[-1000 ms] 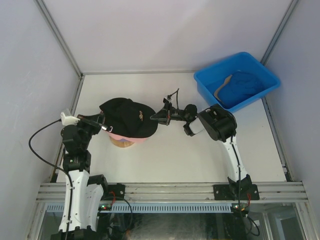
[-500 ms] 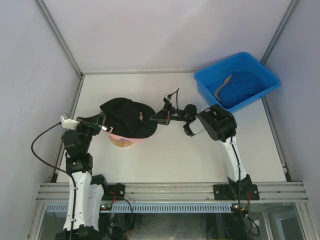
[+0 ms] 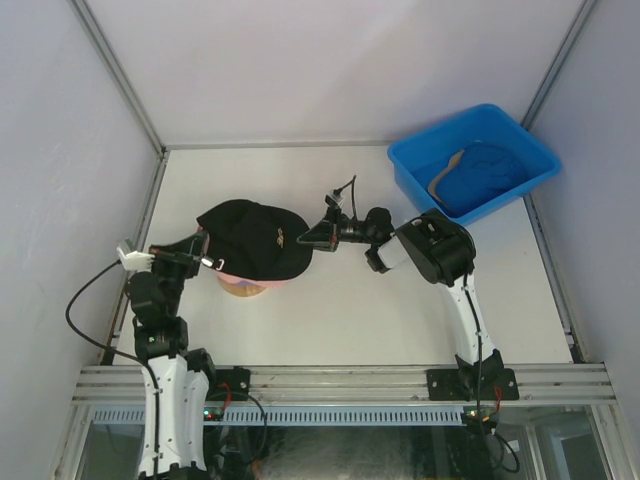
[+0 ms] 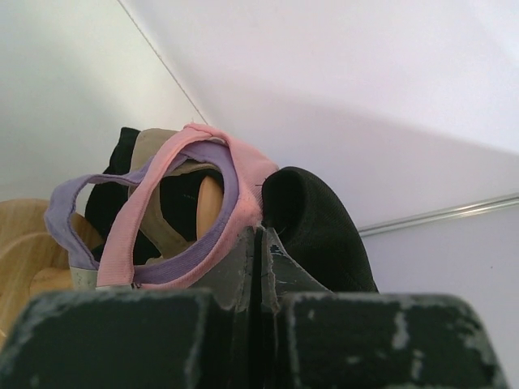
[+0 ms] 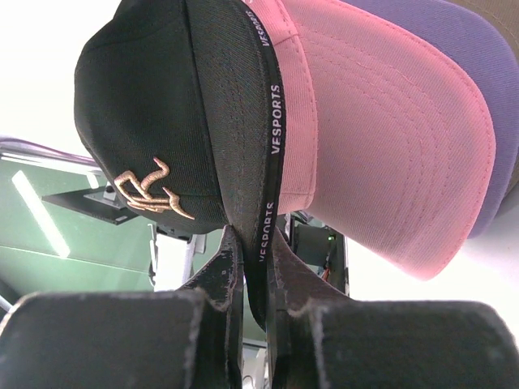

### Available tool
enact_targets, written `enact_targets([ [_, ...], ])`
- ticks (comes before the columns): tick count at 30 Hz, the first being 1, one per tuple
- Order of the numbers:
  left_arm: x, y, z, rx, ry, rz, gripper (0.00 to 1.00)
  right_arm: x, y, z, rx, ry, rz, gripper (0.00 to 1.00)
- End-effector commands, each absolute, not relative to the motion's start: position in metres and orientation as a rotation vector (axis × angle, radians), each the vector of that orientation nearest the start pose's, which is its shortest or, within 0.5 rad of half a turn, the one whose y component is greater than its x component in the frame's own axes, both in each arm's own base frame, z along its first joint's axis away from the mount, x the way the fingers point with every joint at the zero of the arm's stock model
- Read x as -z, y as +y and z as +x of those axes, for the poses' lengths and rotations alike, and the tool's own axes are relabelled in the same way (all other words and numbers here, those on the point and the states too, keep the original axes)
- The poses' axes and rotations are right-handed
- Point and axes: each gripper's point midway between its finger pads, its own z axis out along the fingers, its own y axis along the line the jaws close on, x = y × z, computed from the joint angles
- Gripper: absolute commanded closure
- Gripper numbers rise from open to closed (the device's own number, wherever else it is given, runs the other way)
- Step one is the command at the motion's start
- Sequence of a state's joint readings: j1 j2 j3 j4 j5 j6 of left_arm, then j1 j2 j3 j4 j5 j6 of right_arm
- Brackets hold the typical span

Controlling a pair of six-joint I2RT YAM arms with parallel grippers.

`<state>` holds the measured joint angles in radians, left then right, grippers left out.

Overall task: Stack the hats
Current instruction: Stack the hat on the hat.

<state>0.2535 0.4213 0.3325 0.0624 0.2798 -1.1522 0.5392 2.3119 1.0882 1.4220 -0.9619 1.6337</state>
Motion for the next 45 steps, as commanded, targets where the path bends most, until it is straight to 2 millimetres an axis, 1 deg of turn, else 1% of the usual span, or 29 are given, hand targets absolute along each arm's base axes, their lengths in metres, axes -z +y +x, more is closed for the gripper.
enact_targets([
  [1,-0.176,0.027,0.265,0.678,1.437,-1.207,1.00,-0.047,0.371,0.323,-2.114,2.346,0.270,1.00],
  [4,-0.184,0.035,0.264,0.654,1.383,-1.224,1.00,-0.049,0.370,0.325,-2.111,2.335,0.274,1.00],
  [9,-0.186,0.050,0.258,0.575,1.336,-1.273,1.00,-0.047,0.366,0.336,-2.094,2.334,0.302,1.00],
  [12,-0.186,0.060,0.255,0.522,1.309,-1.301,1.00,-0.047,0.363,0.347,-2.081,2.333,0.321,1.00],
  [20,-0.182,0.082,0.246,0.373,1.280,-1.377,0.96,-0.046,0.360,0.380,-2.023,2.348,0.332,1.00],
  [22,-0.179,0.087,0.243,0.335,1.271,-1.402,0.93,-0.050,0.361,0.393,-2.007,2.338,0.308,1.00],
  [24,-0.180,0.093,0.240,0.299,1.254,-1.411,0.89,-0.052,0.359,0.403,-1.990,2.342,0.299,1.00],
  [26,-0.181,0.098,0.237,0.263,1.247,-1.417,0.88,-0.052,0.356,0.412,-1.974,2.355,0.311,1.00],
  [31,-0.181,0.110,0.228,0.152,1.256,-1.430,0.86,-0.062,0.345,0.426,-1.979,2.330,0.329,1.00],
  [33,-0.181,0.112,0.228,0.130,1.259,-1.423,0.85,-0.068,0.342,0.429,-1.992,2.310,0.334,1.00],
  [35,-0.179,0.112,0.231,0.134,1.269,-1.418,0.86,-0.076,0.343,0.430,-2.009,2.298,0.313,1.00],
  [38,-0.179,0.108,0.237,0.163,1.281,-1.405,0.86,-0.088,0.353,0.426,-2.054,2.291,0.222,1.00],
  [40,-0.184,0.104,0.244,0.210,1.279,-1.370,0.84,-0.097,0.359,0.422,-2.097,2.270,0.164,1.00],
  [44,-0.208,0.084,0.267,0.362,1.291,-1.212,0.76,-0.111,0.365,0.419,-2.164,2.219,0.099,1.00],
  [45,-0.221,0.078,0.274,0.406,1.278,-1.150,0.74,-0.114,0.366,0.419,-2.173,2.209,0.084,1.00],
])
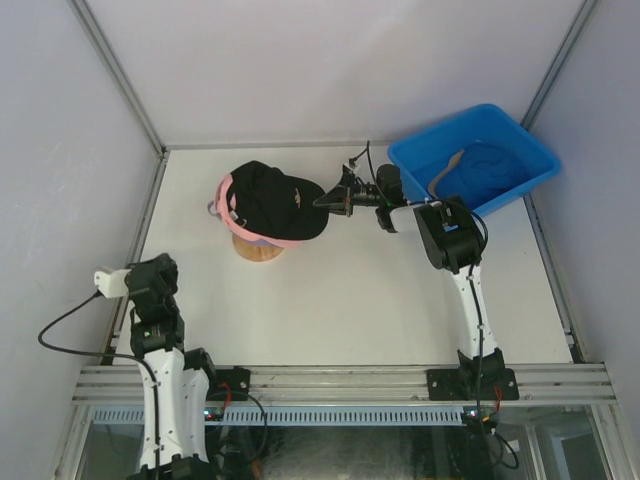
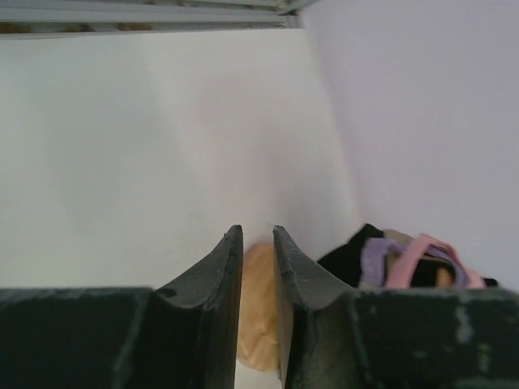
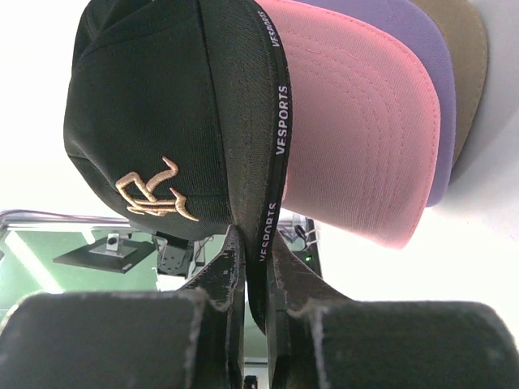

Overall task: Stack the hats
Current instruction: Stack the hat on the hat.

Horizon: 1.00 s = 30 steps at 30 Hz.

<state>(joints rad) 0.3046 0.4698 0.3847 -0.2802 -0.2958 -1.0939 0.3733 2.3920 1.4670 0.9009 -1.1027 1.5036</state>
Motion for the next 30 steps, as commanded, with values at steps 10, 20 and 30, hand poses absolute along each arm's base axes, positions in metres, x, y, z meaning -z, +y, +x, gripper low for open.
enact_targets([
  [10,-0.284,0.007,0.319,0.797,1.372,-0.718,0.44,-0.136,0.368,0.412,-2.224,2.176,-0.034,1.00],
  [20,-0.314,-0.020,0.319,0.838,1.414,-0.514,0.42,-0.136,0.372,0.402,-2.238,2.194,-0.082,0.99],
  [30,-0.301,-0.041,0.323,0.690,1.633,-0.390,0.42,-0.139,0.374,0.399,-2.243,2.199,-0.102,0.98],
])
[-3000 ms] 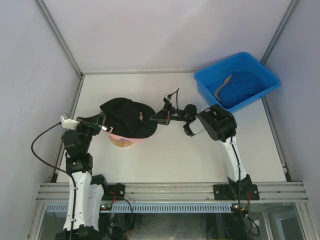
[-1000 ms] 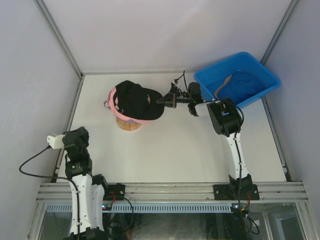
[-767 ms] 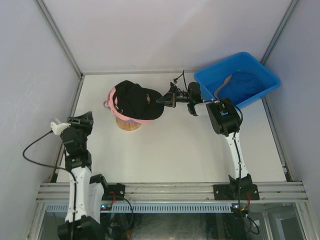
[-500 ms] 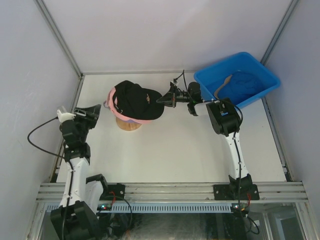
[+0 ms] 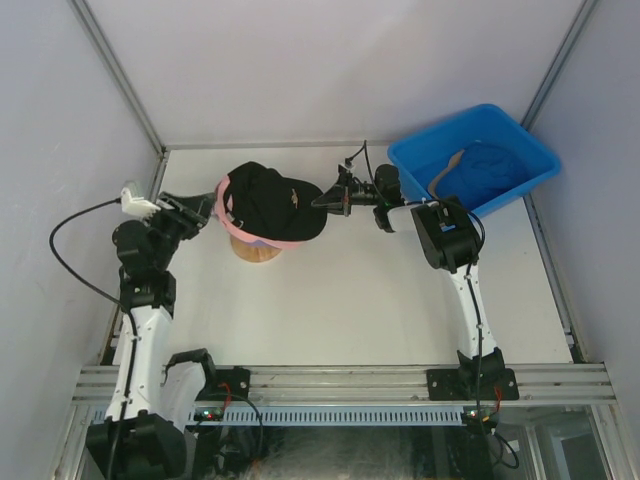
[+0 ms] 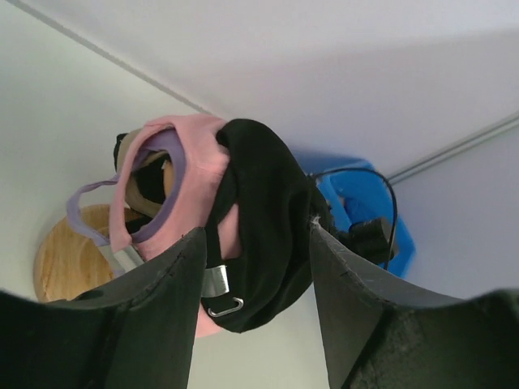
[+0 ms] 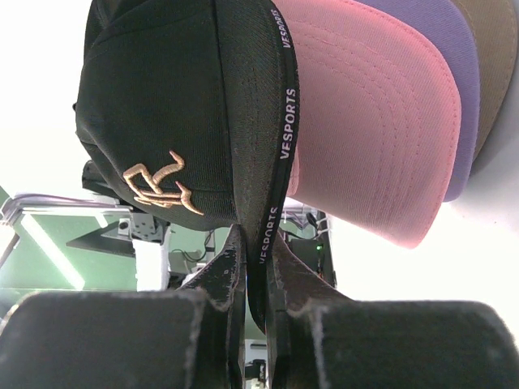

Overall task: Stack the hats
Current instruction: Stack the hat on the hat.

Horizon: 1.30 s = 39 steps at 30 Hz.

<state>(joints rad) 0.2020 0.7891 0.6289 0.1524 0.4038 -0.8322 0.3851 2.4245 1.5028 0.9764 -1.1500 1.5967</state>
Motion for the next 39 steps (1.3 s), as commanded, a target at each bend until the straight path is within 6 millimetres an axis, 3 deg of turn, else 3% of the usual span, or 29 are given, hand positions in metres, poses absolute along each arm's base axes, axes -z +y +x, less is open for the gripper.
enact_targets([
  [1,-0.299,-0.043,0.325,0.670,1.653,-0.375,0.44,-0.139,0.374,0.399,-2.242,2.200,-0.105,0.99],
  [10,-0.286,-0.025,0.335,0.444,1.770,-0.435,0.60,-0.143,0.374,0.399,-2.238,2.195,-0.119,0.99],
  [31,-0.296,-0.045,0.363,0.484,1.793,-0.328,0.60,-0.141,0.380,0.399,-2.241,2.203,-0.147,0.99],
  [39,-0.288,-0.047,0.371,0.450,1.841,-0.304,0.61,-0.143,0.382,0.399,-2.243,2.201,-0.157,0.99],
])
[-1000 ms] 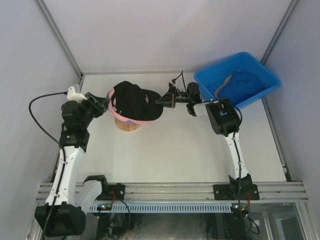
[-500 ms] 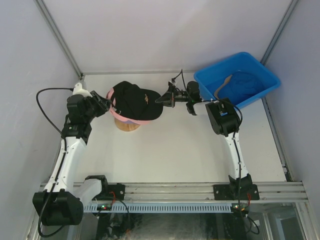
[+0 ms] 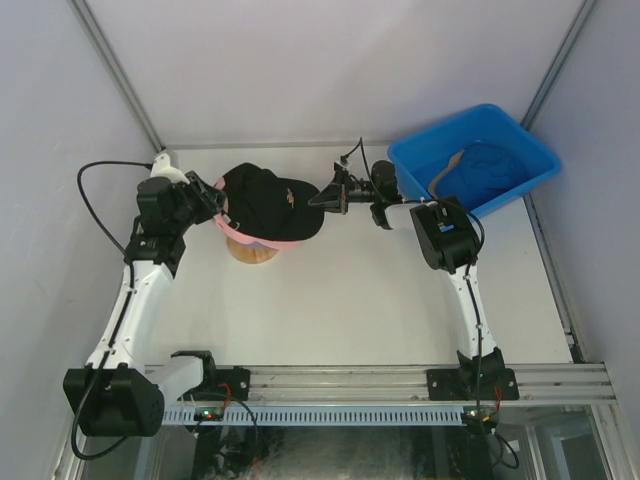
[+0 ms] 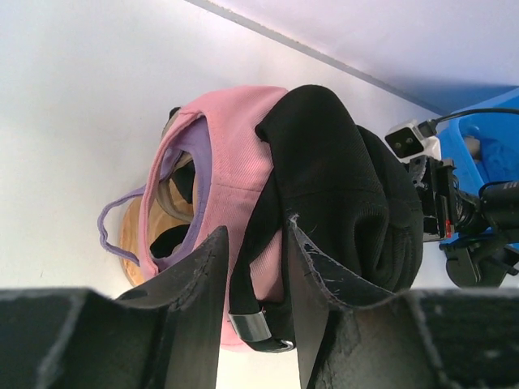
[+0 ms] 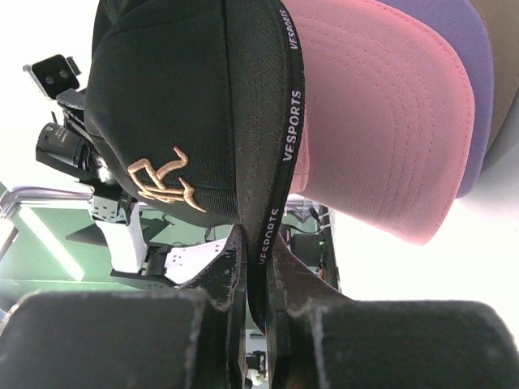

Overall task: Stack the hats
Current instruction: Stack the hat on the hat.

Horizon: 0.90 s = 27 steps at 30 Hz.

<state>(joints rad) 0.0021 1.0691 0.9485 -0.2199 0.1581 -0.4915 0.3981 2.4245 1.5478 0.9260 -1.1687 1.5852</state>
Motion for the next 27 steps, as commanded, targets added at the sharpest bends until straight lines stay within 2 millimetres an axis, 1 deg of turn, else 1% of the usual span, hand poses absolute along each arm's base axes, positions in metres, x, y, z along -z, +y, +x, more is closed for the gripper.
enact_targets([
  [1,-0.286,-0.046,0.372,0.444,1.846,-0.304,0.61,-0.144,0.382,0.400,-2.241,2.199,-0.157,0.99],
  [7,-0.282,-0.042,0.376,0.407,1.859,-0.310,0.64,-0.144,0.382,0.401,-2.240,2.200,-0.159,0.99],
  [13,-0.279,-0.042,0.381,0.395,1.874,-0.296,0.71,-0.143,0.384,0.402,-2.238,2.205,-0.166,0.99],
  [24,-0.264,-0.056,0.388,0.465,1.929,-0.242,0.71,-0.138,0.387,0.405,-2.237,2.214,-0.160,0.99],
  [25,-0.262,-0.057,0.388,0.472,1.934,-0.237,0.71,-0.138,0.387,0.405,-2.237,2.214,-0.159,0.99],
  [27,-0.259,-0.059,0.389,0.482,1.943,-0.231,0.79,-0.138,0.386,0.406,-2.238,2.214,-0.157,0.99],
])
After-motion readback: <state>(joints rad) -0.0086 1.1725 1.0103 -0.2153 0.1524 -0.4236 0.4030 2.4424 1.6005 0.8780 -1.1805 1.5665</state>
